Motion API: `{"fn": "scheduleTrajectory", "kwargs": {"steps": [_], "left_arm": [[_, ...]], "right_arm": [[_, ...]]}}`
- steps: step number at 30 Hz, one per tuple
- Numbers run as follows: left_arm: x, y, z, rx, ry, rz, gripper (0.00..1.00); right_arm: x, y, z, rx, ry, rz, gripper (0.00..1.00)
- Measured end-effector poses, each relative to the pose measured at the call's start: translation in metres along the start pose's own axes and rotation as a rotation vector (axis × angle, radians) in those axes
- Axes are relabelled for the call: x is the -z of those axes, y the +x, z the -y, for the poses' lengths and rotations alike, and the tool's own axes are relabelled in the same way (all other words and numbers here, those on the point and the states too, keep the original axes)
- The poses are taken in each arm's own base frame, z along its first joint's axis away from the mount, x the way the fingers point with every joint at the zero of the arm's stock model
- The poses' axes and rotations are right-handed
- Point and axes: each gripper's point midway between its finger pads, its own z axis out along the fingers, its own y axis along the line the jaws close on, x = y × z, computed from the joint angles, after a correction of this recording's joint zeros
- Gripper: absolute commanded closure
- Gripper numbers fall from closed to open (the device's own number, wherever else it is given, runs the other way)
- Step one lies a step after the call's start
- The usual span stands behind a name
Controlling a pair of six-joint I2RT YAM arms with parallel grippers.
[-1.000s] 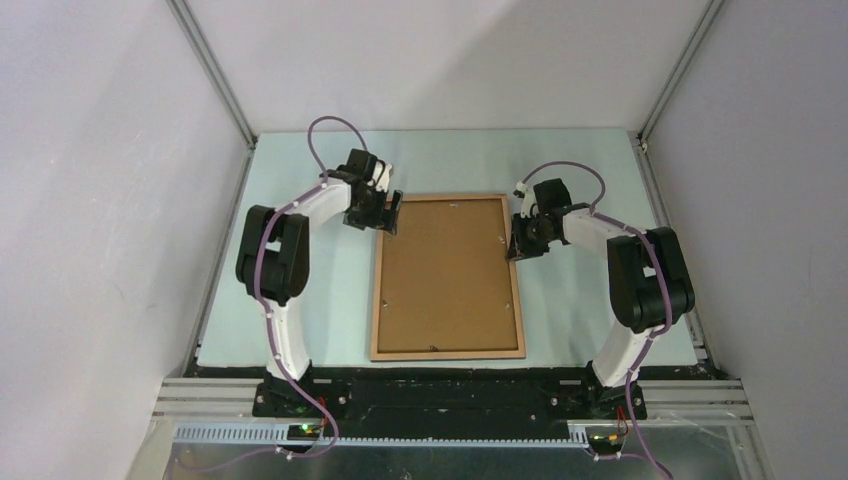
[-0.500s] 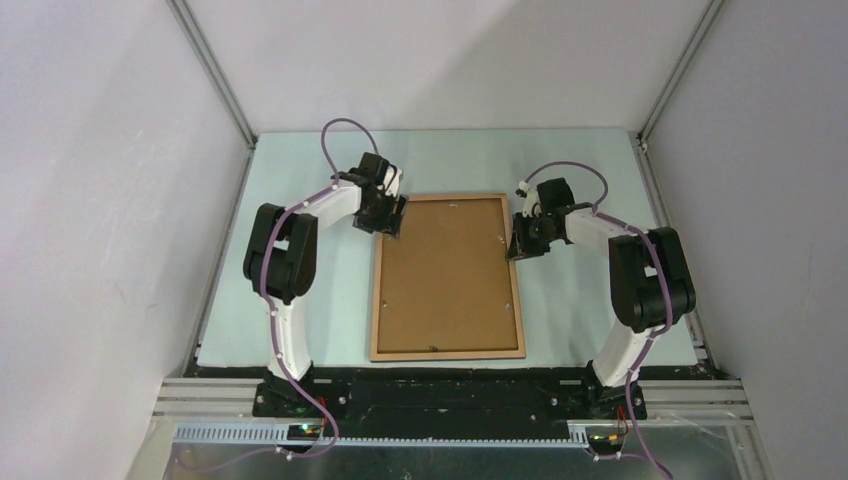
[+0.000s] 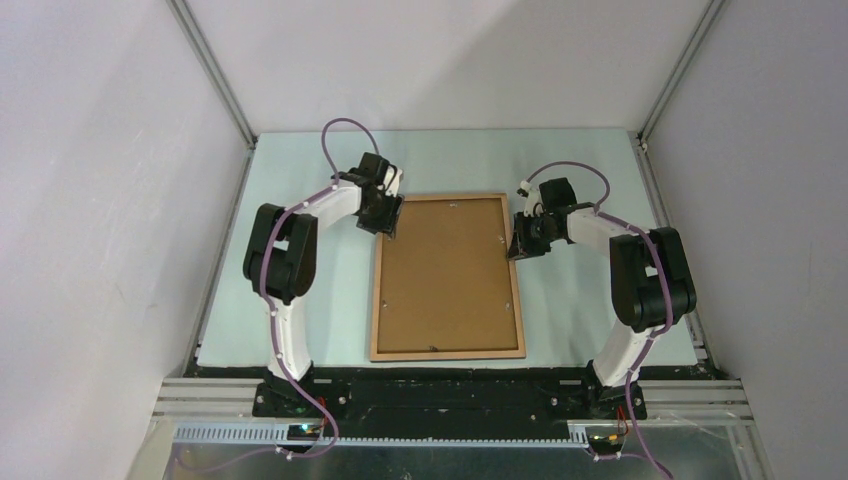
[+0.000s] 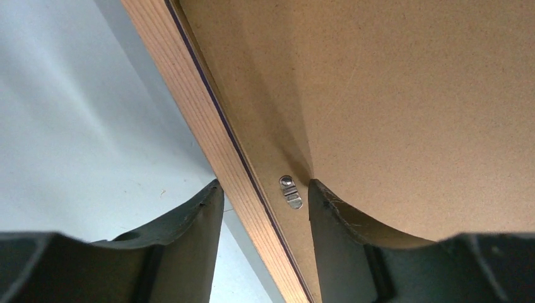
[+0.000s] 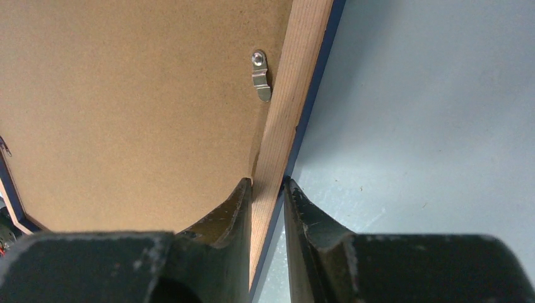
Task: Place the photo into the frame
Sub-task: Install the photo frame at the center of the board.
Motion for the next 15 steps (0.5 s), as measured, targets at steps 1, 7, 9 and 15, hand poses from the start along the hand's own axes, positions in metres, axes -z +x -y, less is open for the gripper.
{"fn": "scheduleTrajectory", "kwargs": {"steps": [1,7,9,15], "left_arm": [[0.0,0.0001,0.0,-0.001,0.0,0.0,0.47],[0.0015,0.0006,-0.0021,-0.018,-0.008,0.0,0.52],[0.0017,0.0014,-0.0025,-0.026,-0.008,-0.001,0.55],[0.0029,0.003,-0.0045,-0.051,-0.012,-0.004,0.62]], "right_arm": [[0.0001,0.0,-0.0001,0.0,-0.001,0.0,0.76],[0.0003,-0.0001,-0.0002,-0.002,-0.004,0.0,0.76],[0.0004,-0.0002,-0.0001,-0.002,-0.005,0.0,0.76],[0.0004,0.0,-0.0001,-0.003,-0.006,0.0,0.76]]}}
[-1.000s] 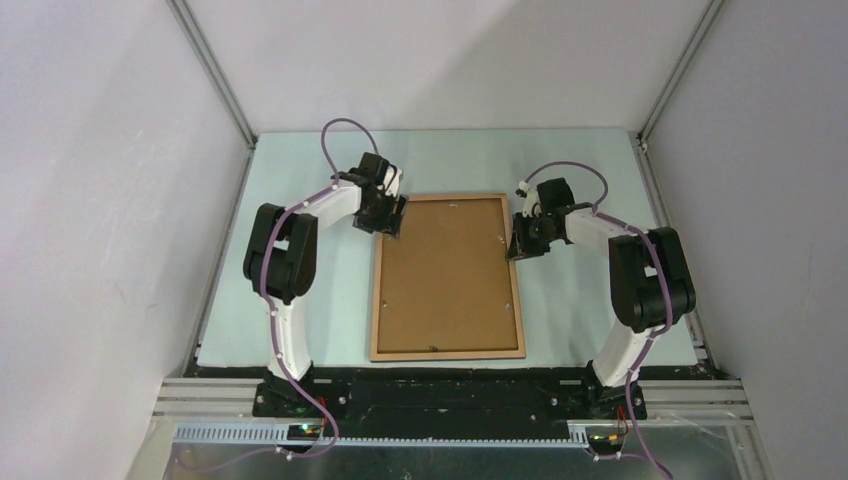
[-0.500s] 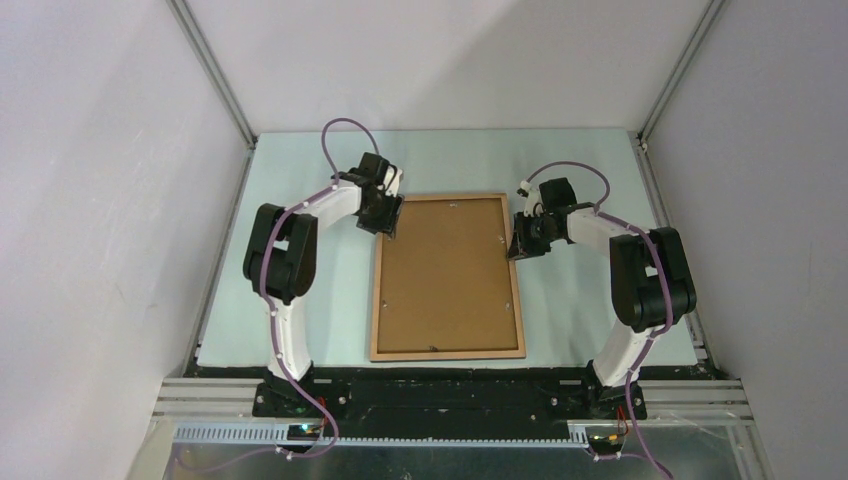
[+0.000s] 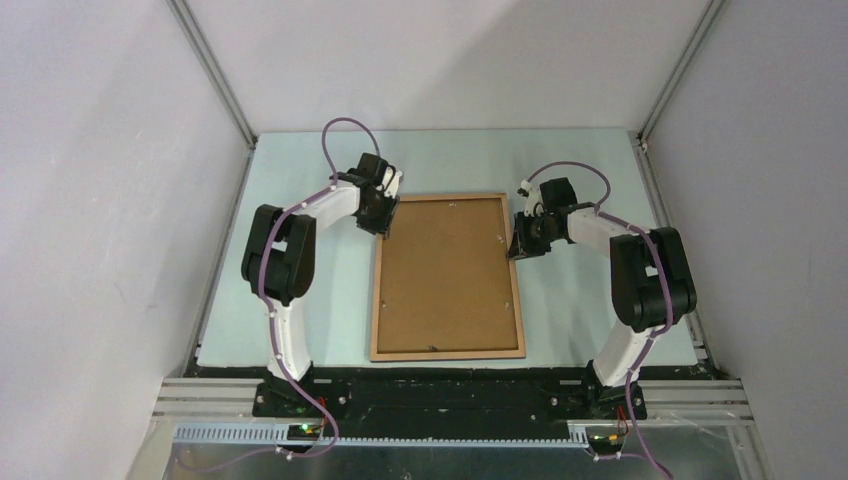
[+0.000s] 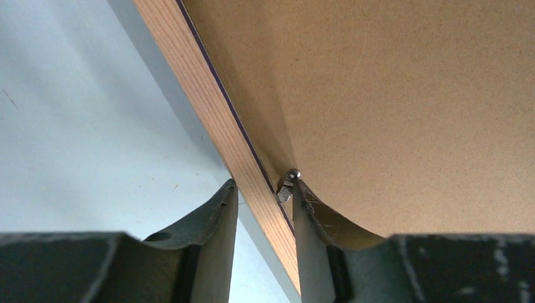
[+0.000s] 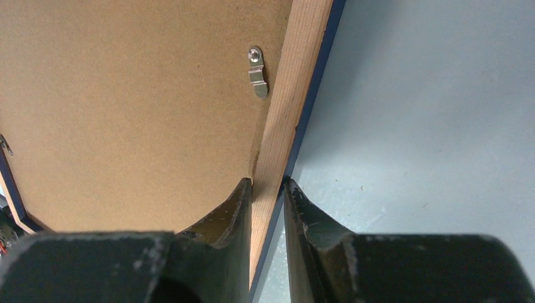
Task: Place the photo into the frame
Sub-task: Install the photo frame at the center of the board.
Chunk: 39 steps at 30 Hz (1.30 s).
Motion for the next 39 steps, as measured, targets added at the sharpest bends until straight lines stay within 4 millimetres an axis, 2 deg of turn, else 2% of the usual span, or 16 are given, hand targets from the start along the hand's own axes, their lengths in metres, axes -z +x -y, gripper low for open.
{"fn": "scheduleTrajectory", "kwargs": {"steps": [13,17,21,24,27,33,36,39], "left_arm": [[0.001,0.001,-0.002,-0.016,-0.005,-0.003,0.67],[0.001,0.001,-0.002,-0.019,-0.007,-0.004,0.53],[0.003,0.004,-0.005,-0.031,-0.019,-0.016,0.31],[0.007,0.008,-0.007,-0.043,-0.023,-0.033,0.2],[0.014,0.01,-0.009,-0.054,-0.036,-0.033,0.03],[0.049,0.014,-0.016,-0.083,-0.078,0.014,0.0],[0.074,0.023,-0.016,-0.1,-0.084,0.052,0.0],[0.089,0.038,-0.014,-0.125,-0.074,0.069,0.0]], "right_arm": [[0.0,0.0,0.0,0.0,-0.002,0.0,0.76],[0.0,0.0,0.0,0.0,-0.002,-0.001,0.74],[0.0,0.0,-0.001,0.001,-0.003,0.0,0.69],[0.0,0.0,-0.002,0.002,-0.01,0.001,0.67],[0.0,-0.003,-0.004,0.006,-0.023,0.009,0.66],[0.0,-0.003,-0.005,0.007,-0.027,0.011,0.66],[0.0,-0.003,-0.005,0.007,-0.027,0.011,0.66],[0.0,-0.003,-0.005,0.008,-0.027,0.011,0.66]]}}
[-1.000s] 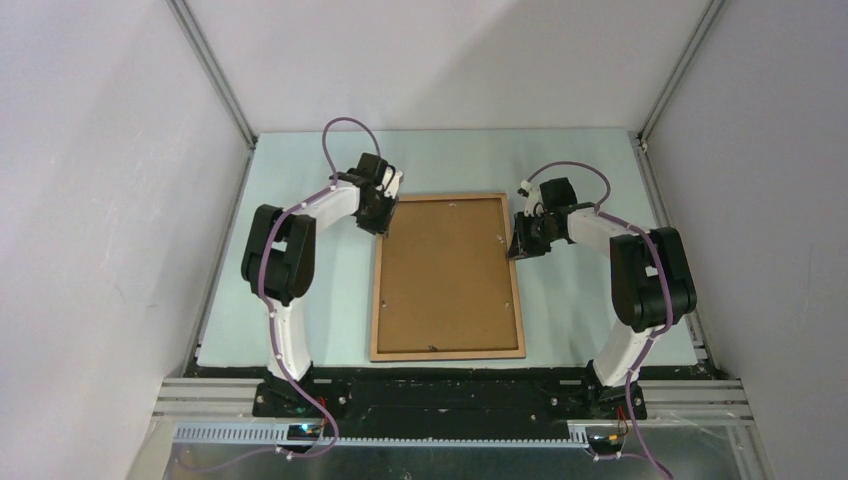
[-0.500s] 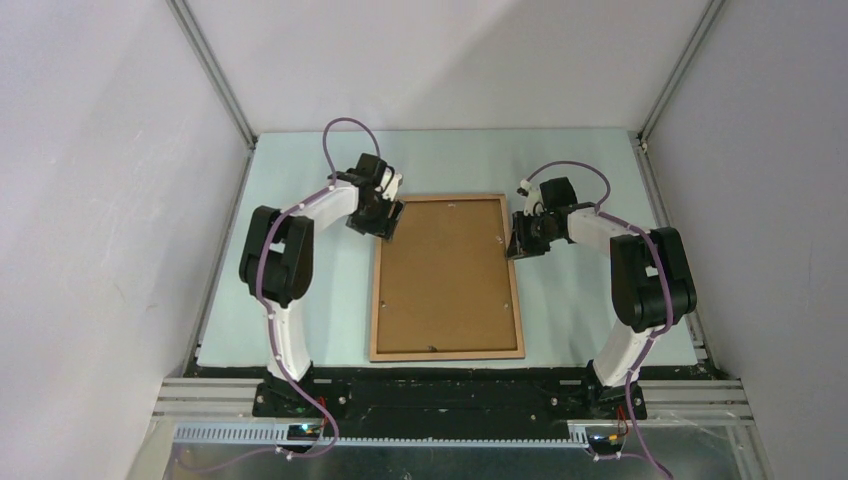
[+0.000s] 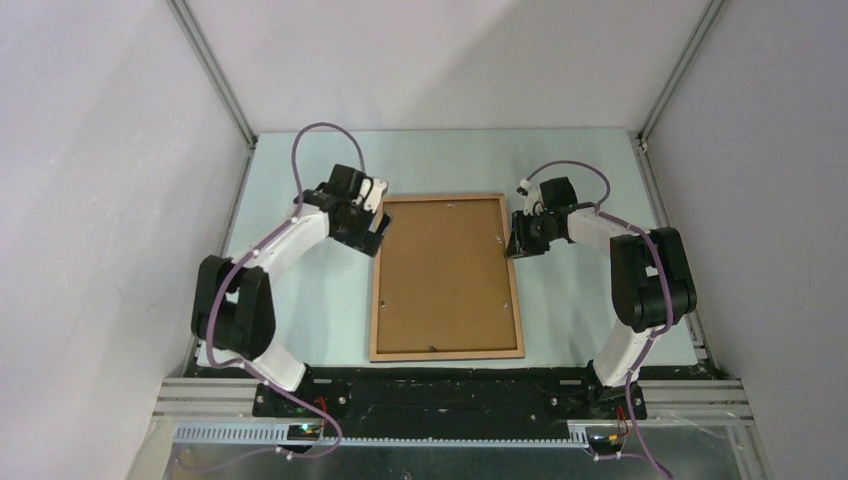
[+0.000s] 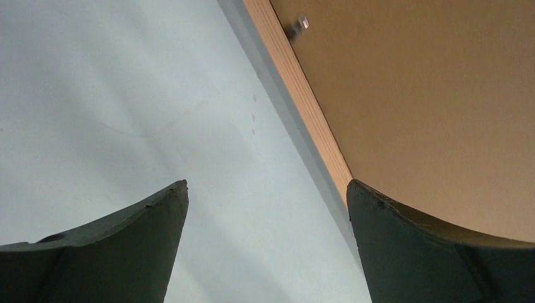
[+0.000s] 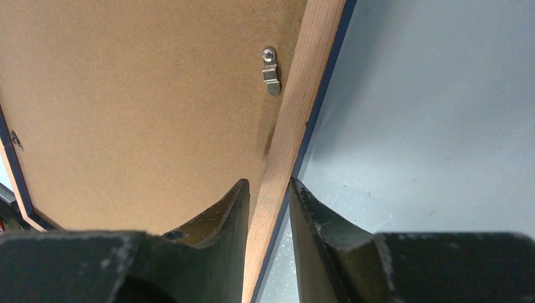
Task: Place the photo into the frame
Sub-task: Install the photo frame at the center of the board.
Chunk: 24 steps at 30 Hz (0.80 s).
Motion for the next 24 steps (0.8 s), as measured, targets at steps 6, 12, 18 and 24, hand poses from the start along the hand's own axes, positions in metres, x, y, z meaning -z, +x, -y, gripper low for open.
{"fn": "scheduleTrajectory", "kwargs": {"steps": [6,12,18,24], "left_arm": [[0.007,0.049,0.022,-0.063,0.095,-0.056,0.0],[0.002,0.09,0.054,-0.114,0.21,-0.15,0.0],[0.004,0.093,0.065,-0.121,0.26,-0.155,0.04],[-0.001,0.097,0.071,-0.117,0.293,-0.178,0.08]], "right_arm": [[0.0,0.0,0.0,0.006,0.0,0.0,0.66],[0.0,0.0,0.0,0.024,-0.003,-0.001,0.66],[0.0,0.0,0.0,0.051,-0.01,-0.002,0.66],[0.0,0.0,0.0,0.056,-0.011,-0.002,0.66]]}}
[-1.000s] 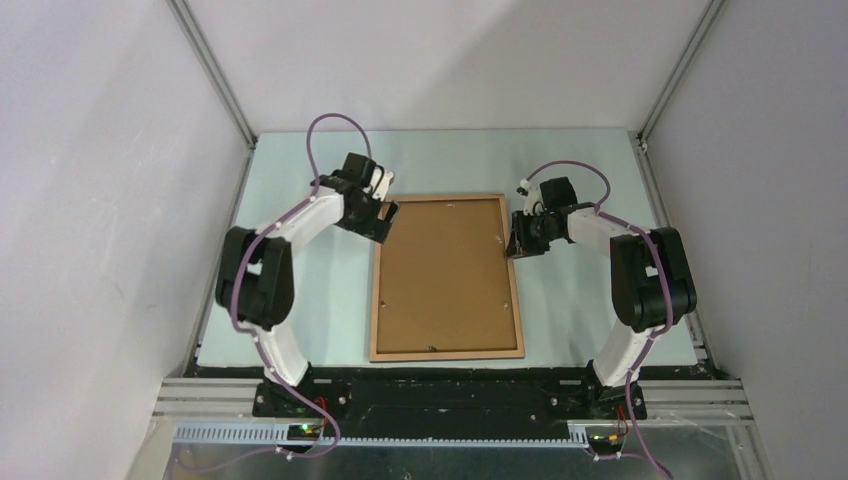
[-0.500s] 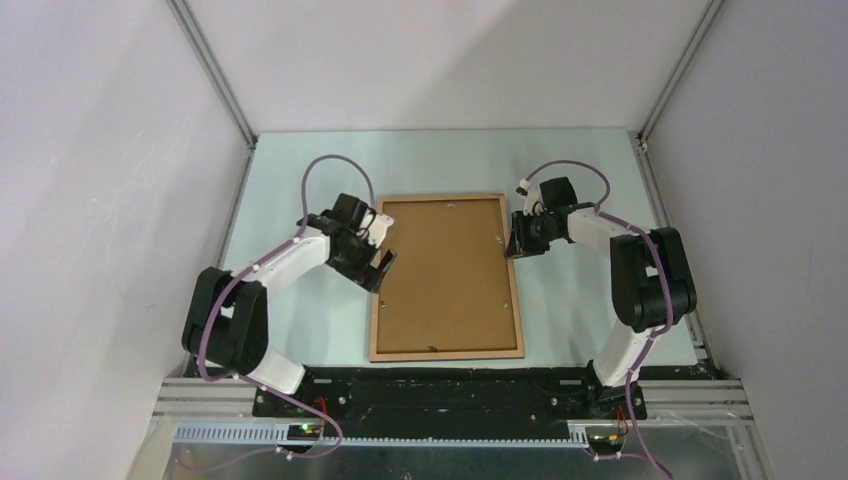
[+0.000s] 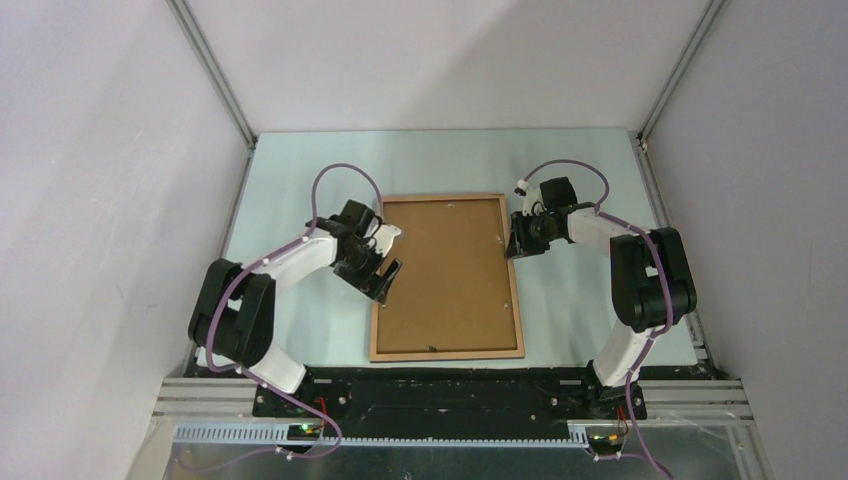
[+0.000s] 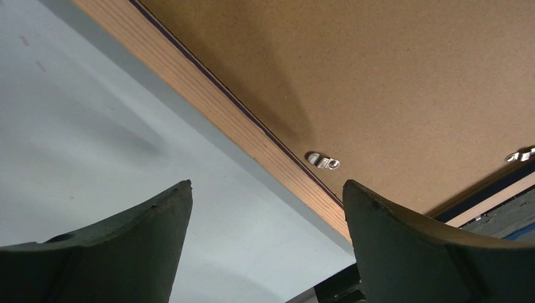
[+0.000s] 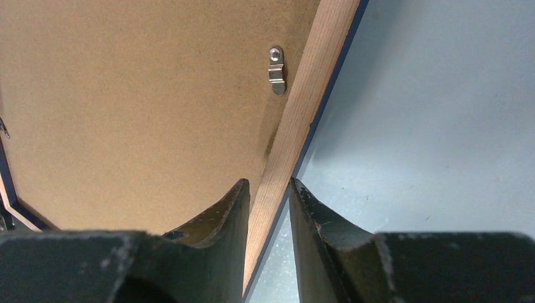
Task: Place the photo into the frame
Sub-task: Install the photo frame at the center of the board.
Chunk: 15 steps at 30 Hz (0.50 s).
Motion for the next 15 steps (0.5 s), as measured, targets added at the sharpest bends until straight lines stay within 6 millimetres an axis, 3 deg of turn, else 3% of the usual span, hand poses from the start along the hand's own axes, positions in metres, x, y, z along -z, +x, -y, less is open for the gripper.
{"fn": "scheduleTrajectory", "kwargs": {"steps": [6,15], "left_arm": [[-0.011,0.006,0.001,0.011,0.018,-0.044,0.11],[-0.017,0.0,0.001,0.014,0.031,-0.033,0.13]], "right_arm": [[0.0,0.0,0.0,0.024,-0.005,0.0,0.66],[0.0,0.0,0.001,0.044,-0.008,0.0,0.66]]}}
